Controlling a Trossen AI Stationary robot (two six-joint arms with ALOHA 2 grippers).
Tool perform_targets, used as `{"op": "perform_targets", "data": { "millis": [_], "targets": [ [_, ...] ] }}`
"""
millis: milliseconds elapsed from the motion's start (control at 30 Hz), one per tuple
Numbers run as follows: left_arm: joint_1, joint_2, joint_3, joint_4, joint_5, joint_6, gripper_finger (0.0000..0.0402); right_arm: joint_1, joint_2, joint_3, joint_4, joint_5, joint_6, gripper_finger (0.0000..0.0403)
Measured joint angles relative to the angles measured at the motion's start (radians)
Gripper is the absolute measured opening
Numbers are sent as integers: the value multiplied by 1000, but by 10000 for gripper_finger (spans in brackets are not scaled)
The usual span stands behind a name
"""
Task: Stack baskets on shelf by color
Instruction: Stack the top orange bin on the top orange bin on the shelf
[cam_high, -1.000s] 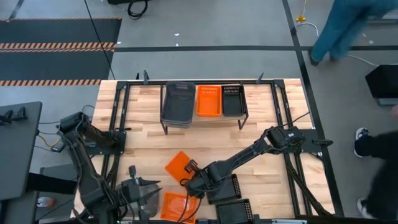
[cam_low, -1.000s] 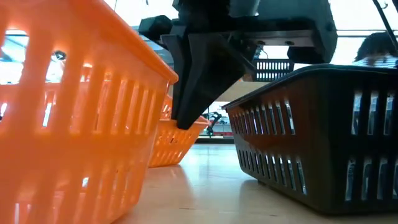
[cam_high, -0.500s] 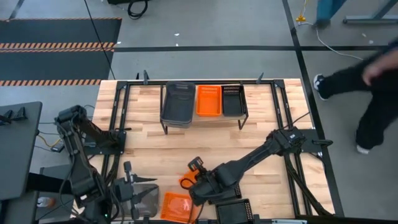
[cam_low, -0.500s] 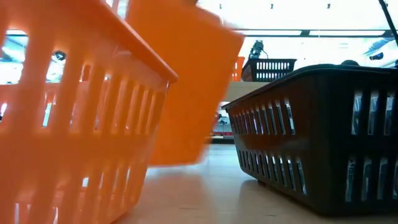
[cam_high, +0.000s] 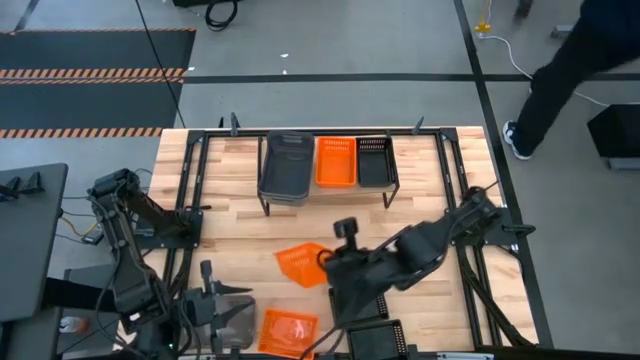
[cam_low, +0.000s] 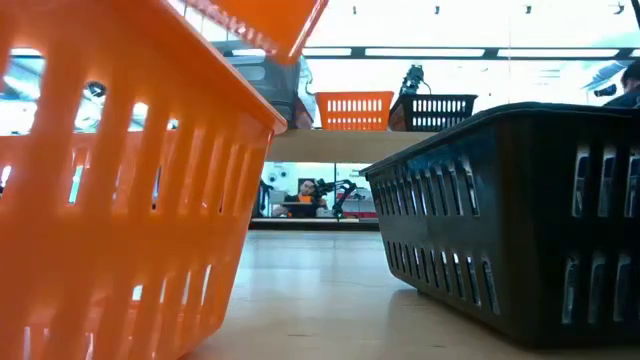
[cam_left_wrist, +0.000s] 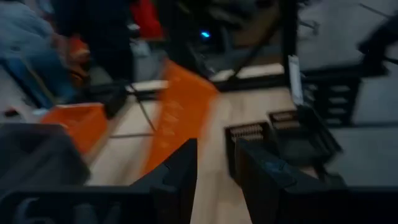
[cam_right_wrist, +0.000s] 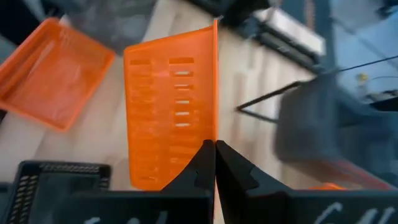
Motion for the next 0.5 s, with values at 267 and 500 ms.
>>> {"op": "perform_targets", "data": {
  "millis": [267,500],
  "targets": [
    [-26,1,0,42,24,0,117,-14,-115,0,-2,172,-17,10],
    [-26,1,0,58,27,-15,117,-66,-169,0,-34,319,-19,11]
  ]
}}
